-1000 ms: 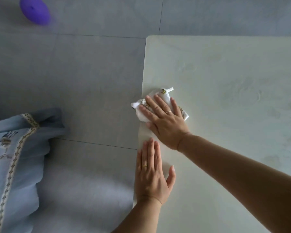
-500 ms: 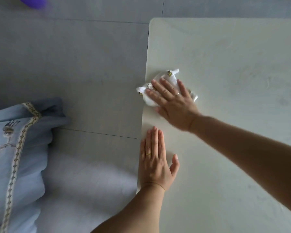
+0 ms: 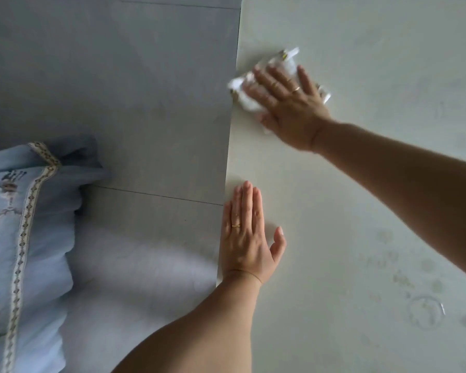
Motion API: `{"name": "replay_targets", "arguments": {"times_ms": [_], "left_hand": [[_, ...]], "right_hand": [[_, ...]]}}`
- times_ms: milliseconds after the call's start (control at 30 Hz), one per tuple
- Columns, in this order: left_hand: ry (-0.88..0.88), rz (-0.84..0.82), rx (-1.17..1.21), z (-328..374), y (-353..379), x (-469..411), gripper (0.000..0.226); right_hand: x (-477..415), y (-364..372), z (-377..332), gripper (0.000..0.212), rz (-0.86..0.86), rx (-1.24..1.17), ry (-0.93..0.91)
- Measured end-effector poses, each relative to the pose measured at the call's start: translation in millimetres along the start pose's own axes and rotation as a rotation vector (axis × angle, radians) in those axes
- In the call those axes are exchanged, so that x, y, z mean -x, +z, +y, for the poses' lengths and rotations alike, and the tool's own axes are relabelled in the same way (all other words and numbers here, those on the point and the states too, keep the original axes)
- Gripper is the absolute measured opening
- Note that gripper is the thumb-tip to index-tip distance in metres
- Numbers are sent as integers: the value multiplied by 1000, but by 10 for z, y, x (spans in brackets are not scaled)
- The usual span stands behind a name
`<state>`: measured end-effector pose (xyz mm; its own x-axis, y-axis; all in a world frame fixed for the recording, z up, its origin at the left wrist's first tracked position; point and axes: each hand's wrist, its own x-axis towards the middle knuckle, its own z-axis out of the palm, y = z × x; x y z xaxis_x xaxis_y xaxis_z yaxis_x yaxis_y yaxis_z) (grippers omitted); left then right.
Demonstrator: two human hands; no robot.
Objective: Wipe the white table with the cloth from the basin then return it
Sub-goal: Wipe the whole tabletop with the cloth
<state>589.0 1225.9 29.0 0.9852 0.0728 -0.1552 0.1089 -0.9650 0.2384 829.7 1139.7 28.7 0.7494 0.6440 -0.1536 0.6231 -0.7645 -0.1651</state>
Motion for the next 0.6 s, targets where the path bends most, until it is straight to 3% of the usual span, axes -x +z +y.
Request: {"name": "replay_targets", "arguments": {"times_ms": [100,200,267,333,433,500,600], "left_hand": [[-3,-5,-6,-9,3,0,78],[-5,-6,-15,-9,-4,-3,78],[-8,-9,-13,1,-16,2,78],[-12,-14,-15,5,-25,-3,78],[-8,-17,-23,0,-26,6,78],[-2,-5,-25,-5,-6,4,78],[2,8,-15,-15,12,2,78]], "right_hand": [[-300,-99,415,55,46,-57,253],[-460,-99,209,58,82,-95,445],[-405,-60,-64,60,39,-100,367],[-271,-20,-173,59,7,-69,174],[-288,-149,154,57,-15,1,3],[-417,-208,510,57,15,4,136],[-621,-266,757,58,74,-99,509]]}}
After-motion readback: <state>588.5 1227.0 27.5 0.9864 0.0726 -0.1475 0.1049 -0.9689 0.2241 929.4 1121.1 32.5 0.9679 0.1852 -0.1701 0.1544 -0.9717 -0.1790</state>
